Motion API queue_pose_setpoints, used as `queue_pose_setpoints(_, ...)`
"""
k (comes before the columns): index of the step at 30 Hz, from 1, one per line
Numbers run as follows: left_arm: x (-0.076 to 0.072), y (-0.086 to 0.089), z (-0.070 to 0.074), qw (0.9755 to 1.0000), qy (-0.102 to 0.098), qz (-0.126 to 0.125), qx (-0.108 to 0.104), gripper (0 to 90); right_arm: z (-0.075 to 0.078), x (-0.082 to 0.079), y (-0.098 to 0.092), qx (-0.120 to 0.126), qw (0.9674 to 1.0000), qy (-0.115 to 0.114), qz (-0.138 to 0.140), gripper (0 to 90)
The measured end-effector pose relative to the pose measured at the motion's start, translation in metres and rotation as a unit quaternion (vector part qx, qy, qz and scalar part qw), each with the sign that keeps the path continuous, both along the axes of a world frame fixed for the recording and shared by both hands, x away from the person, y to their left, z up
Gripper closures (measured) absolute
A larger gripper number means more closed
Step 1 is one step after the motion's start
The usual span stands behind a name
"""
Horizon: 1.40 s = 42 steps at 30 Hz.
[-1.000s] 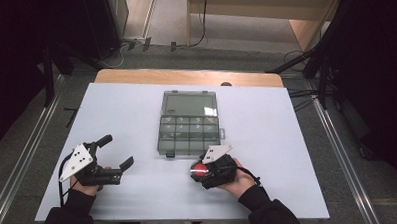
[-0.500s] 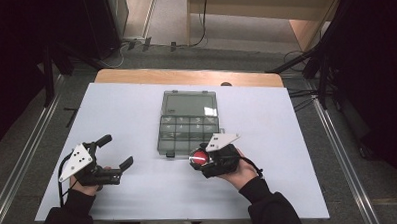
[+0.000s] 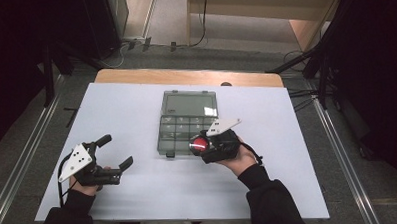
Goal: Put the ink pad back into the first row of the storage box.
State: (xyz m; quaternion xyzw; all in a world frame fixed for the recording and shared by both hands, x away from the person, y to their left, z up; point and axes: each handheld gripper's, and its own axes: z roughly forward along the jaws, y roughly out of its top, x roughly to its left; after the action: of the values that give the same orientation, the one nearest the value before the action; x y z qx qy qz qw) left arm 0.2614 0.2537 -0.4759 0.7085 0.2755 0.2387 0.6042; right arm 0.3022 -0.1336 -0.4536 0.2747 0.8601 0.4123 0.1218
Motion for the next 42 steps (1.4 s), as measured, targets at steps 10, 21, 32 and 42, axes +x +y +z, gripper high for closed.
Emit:
queue_pose_setpoints(10, 0.000, 0.000, 0.000, 1.0000, 0.000, 0.000, -0.002, 0.0, 0.010, 0.024, 0.005, -0.014, 0.9999, 0.002, -0.007, 30.9)
queue_pose_setpoints(21, 0.000, 0.000, 0.000, 1.0000, -0.001, -0.002, -0.001, 0.0, 0.018, 0.053, 0.006, -0.024, 0.9993, 0.013, -0.027, 30.9)
queue_pose_setpoints(32, 0.000, 0.000, 0.000, 1.0000, 0.000, -0.003, -0.002, 0.0, 0.011, 0.080, 0.013, -0.040, 0.9975, 0.031, -0.050, 30.9)
queue_pose_setpoints(42, 0.000, 0.000, 0.000, 1.0000, 0.002, -0.003, -0.005, 0.0, -0.007, 0.095, 0.022, -0.062, 0.9951, 0.043, -0.064, 30.9)
